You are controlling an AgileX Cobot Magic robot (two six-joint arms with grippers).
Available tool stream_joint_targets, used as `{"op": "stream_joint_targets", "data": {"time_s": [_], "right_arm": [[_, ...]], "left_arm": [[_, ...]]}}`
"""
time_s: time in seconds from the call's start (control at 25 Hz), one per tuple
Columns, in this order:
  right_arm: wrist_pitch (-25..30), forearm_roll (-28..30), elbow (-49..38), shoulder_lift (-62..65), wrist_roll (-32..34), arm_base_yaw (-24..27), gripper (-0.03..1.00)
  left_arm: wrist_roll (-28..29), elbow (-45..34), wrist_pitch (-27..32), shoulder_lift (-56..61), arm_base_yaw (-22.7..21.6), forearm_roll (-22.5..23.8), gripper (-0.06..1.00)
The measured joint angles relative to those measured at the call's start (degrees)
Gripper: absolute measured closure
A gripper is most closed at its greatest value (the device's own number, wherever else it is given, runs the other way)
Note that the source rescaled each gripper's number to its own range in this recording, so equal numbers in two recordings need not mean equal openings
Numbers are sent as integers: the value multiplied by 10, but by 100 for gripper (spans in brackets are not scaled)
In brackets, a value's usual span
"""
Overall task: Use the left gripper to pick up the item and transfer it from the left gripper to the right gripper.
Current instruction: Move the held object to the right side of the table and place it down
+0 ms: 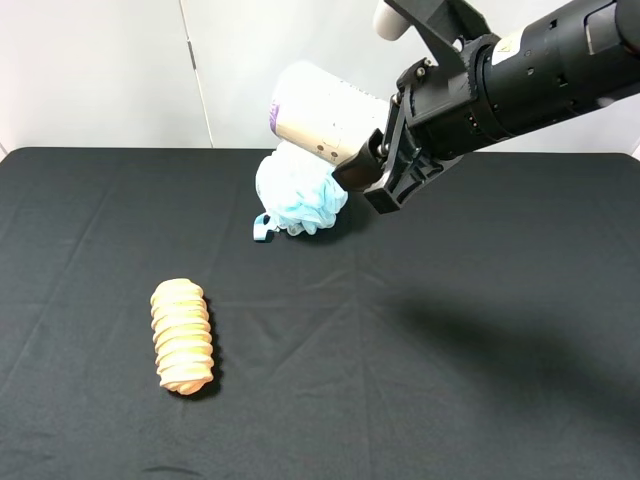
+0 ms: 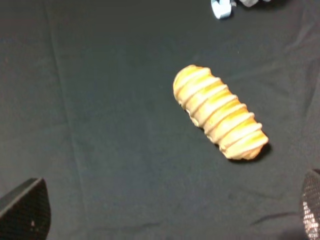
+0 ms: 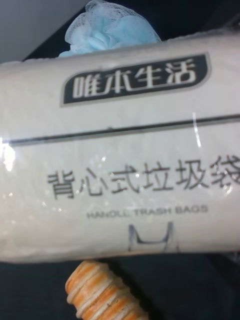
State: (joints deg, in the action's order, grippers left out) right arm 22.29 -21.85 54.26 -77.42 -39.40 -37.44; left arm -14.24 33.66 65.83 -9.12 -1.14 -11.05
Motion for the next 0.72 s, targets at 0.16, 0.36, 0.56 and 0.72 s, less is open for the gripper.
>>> {"op": "stream_joint_targets", "data": {"time_s": [0.16,0.36,0.56,0.72], "right_arm": [[0,0,0,0,0,0,97],[0,0,0,0,0,0,97],[0,0,0,0,0,0,97],[0,0,0,0,5,0,97]], "left_arm": [[7,-42,-23,0,0,0,-6],[8,-54,-45,0,0,0,-6],[9,-54,-46,0,0,0,-6],[9,-54,-46,0,0,0,-6]]}}
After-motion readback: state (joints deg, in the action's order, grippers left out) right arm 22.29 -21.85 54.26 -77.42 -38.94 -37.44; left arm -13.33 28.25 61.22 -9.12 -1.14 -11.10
